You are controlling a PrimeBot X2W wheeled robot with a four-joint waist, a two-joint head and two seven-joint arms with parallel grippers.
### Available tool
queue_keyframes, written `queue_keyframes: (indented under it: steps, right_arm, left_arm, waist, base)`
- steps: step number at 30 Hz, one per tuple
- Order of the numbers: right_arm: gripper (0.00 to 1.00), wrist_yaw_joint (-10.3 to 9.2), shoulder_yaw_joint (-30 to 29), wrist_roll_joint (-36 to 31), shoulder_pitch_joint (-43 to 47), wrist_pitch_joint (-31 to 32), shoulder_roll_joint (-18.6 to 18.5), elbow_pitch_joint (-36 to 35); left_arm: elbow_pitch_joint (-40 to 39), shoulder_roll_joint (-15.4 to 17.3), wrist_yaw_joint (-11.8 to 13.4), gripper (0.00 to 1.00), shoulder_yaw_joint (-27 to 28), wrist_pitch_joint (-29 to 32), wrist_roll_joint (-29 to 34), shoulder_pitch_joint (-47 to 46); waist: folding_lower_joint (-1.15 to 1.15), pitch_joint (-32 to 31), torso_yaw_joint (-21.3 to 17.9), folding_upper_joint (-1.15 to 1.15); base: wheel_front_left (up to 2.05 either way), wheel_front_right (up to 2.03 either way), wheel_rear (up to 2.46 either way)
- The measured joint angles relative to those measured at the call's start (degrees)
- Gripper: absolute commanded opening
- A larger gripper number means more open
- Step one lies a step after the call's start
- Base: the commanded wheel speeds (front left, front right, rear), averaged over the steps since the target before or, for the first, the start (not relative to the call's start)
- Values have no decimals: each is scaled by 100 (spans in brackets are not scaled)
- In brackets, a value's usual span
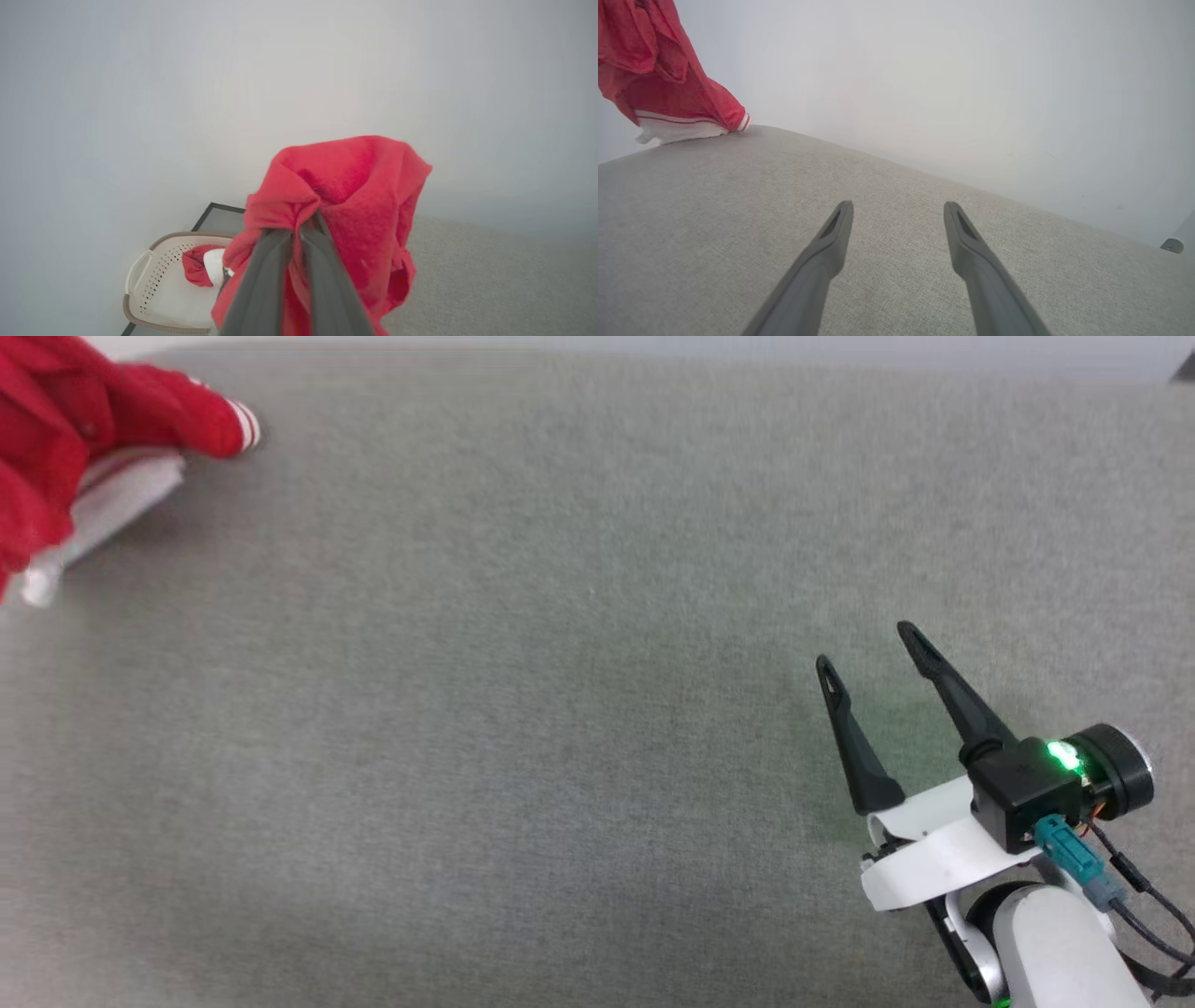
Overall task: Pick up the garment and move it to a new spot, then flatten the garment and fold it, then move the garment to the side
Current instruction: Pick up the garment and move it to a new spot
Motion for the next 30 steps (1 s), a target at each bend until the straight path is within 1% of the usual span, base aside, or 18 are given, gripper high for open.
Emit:
queue_keyframes:
  steps: [2,6,11,15,22,30]
  right_arm:
    - [100,0,-12,11,21,-48,37,69]
    - [100,0,-35,46,114,-121,101,201]
    - [100,0,-79,90,166,-205,166,302]
    - [100,0,-249,89,252,-257,190,349]
    - [100,0,-762,14,466,-297,189,366]
    - [100,0,-1657,-76,564,-296,118,253]
  left_arm:
    - [-73,55,0,0,-137,-135,96,-127]
    - [-281,53,0,0,-380,-304,146,-396]
    - [-624,-27,0,0,-708,-327,132,-602]
    - [-913,-49,0,0,-938,-191,33,-660]
    - [-1459,-164,8,0,-1160,137,-99,-681]
    - [-2404,-583,290,0,-1366,691,-332,-417]
  waist:
    - [0,-172,41,0]
    - [0,-509,123,0]
    - [0,-888,226,0]
    - [0,-1159,274,0]
    - [0,-1517,225,0]
    - [0,-1612,-120,0]
  base:
    - [0,0,0]
    - [0,0,0]
    - [0,0,0]
    - [0,0,0]
    - [0,0,0]
    - [0,0,0]
